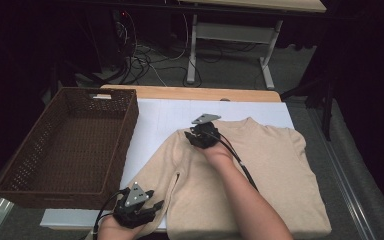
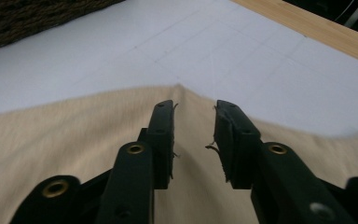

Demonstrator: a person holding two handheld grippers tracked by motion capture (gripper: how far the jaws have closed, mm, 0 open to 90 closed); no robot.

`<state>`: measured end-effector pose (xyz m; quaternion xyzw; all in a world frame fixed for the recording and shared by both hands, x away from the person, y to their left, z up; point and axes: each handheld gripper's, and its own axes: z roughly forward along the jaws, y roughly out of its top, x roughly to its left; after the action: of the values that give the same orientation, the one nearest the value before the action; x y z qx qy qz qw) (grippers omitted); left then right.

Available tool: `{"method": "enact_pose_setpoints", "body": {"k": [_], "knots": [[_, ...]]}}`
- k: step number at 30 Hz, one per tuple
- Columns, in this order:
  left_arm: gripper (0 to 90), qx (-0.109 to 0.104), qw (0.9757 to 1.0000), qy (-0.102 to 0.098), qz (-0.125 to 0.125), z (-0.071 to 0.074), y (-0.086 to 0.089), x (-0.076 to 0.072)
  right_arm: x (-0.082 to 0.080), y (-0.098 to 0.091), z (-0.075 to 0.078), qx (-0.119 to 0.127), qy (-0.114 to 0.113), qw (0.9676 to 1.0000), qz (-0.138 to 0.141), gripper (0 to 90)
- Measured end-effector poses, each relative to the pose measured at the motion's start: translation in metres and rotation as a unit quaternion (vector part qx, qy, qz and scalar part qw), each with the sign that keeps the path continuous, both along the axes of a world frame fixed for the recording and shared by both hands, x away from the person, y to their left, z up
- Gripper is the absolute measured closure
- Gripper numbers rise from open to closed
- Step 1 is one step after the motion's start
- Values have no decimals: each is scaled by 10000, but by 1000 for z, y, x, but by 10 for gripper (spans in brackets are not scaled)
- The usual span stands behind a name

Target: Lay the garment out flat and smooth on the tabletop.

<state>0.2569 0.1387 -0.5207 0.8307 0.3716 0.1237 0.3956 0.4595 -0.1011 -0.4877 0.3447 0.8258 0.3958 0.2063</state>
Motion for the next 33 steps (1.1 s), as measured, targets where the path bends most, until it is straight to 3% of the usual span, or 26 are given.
{"method": "enact_pose_setpoints", "body": {"k": [3,6,13,16,18,21,26,29,33], "knots": [[311,-264,9996,-5,-72,4,-3,6,-23,-27,0,95,-26,9999,-95,518],[226,-259,9996,-106,-50,6,-8,9,-50,-59,0,182,-104,9997,-148,417],[205,-264,9995,-90,-116,6,-23,13,-102,-132,2,417,-275,9978,-429,355],[161,-211,9996,-115,-119,7,-27,15,-118,-158,3,410,-350,9969,-566,270],[156,-208,9996,-130,-129,7,-28,16,-131,-179,4,484,-402,9956,-692,181],[128,-166,9996,-97,-191,6,-31,17,-150,-208,6,573,-426,9930,-943,124],[35,-126,9997,-54,-218,5,-32,18,-184,-250,3,505,-477,9877,-1401,16],[0,-106,9996,-2,-248,4,-33,19,-204,-270,-5,356,-411,9848,-1652,1],[0,-151,9996,-15,-256,4,-33,19,-226,-292,-13,347,-300,9811,-1880,1]]}}
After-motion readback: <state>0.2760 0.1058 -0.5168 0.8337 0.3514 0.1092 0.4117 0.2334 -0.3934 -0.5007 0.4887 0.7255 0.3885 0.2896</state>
